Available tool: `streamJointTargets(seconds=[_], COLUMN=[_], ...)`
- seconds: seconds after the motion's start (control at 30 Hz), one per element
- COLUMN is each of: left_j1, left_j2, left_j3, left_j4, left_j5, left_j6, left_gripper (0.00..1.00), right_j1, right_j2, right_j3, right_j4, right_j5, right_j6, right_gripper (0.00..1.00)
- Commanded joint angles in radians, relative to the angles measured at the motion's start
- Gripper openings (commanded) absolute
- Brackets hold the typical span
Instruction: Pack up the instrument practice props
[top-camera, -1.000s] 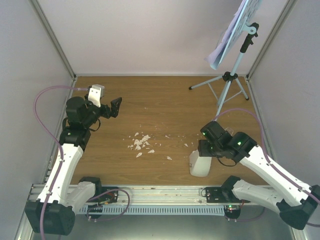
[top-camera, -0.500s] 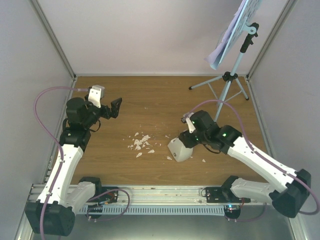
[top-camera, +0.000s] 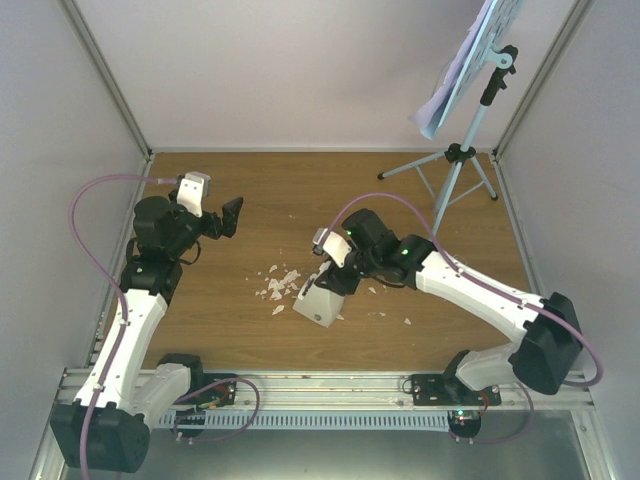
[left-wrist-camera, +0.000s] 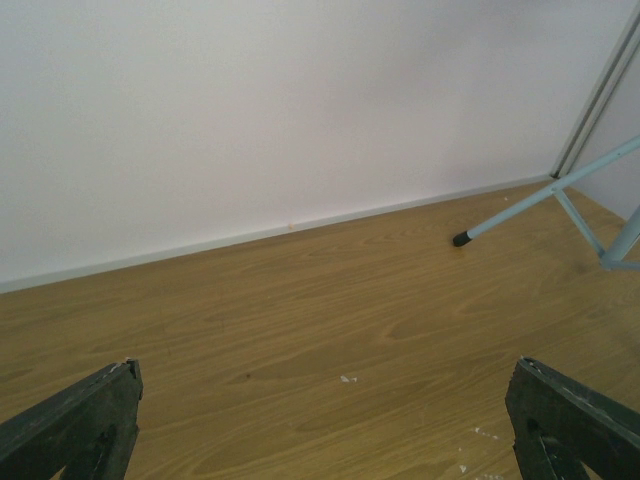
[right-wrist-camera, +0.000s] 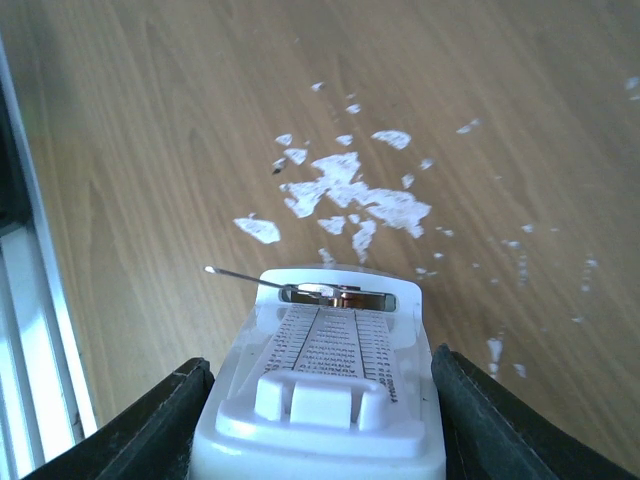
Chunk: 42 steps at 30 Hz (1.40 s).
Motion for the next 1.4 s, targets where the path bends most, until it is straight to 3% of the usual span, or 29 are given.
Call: streamJointTargets(seconds=[0.0,0.23,0.37,0.5,0.6,0.77,0.93,1.17,1.27,1.37], left_j1=[-0.009,-0.016,-0.017,-0.018,-0.028,-0.060,-0.065,-0.065,-0.065,-0.064], left_j2=[-0.022,-0.027,-0.017,-0.001,0.030,0.041,-0.006,-0.012,-0.040,-0.042], left_j3=[-0.007,-0.011,-0.027,-0.063,-0.065,-0.041,-0.071,-0.038,-0.057,-0.053], left_j4=[0.057,0.062,0.076,0.103,0.095,0.060,0.103,0.075,0.088,0.080], left_j5=[-0.004,-0.003,-0.033,-0.088,-0.122,-0.160,-0.221,-0.285,-0.315,-0.331], left_j6=[0.013,0.023,0.049,0.069,0.074,0.047,0.008,0.003,0.009,0.013], left_gripper=[0.99,0.99,0.99,0.99,0.99,0.99,0.99,0.99,0.99,0.99], right_j1=[0.014,0.015,0.015,0.014,-0.008,-0.190,-0.330,-0.341,-0.338,-0.331], right_j2=[0.034,0.046,0.033,0.012,-0.025,-0.112,-0.250,-0.341,-0.380,-0.353], right_j3=[0.065,0.049,0.065,0.136,0.187,0.124,-0.069,-0.375,-0.503,-0.524], right_j4=[0.032,0.051,0.060,0.050,0.099,0.206,0.165,0.219,0.362,0.400], right_j5=[-0.061,-0.088,-0.100,-0.066,0.012,0.053,0.100,0.078,-0.035,-0.085], right_j6=[-0.040,-0.025,0.008,0.067,0.157,0.400,0.542,0.702,0.761,0.755], right_gripper=[0.52,0.60,0.90,0.99,1.00,1.00,1.00,1.00,0.86,0.75])
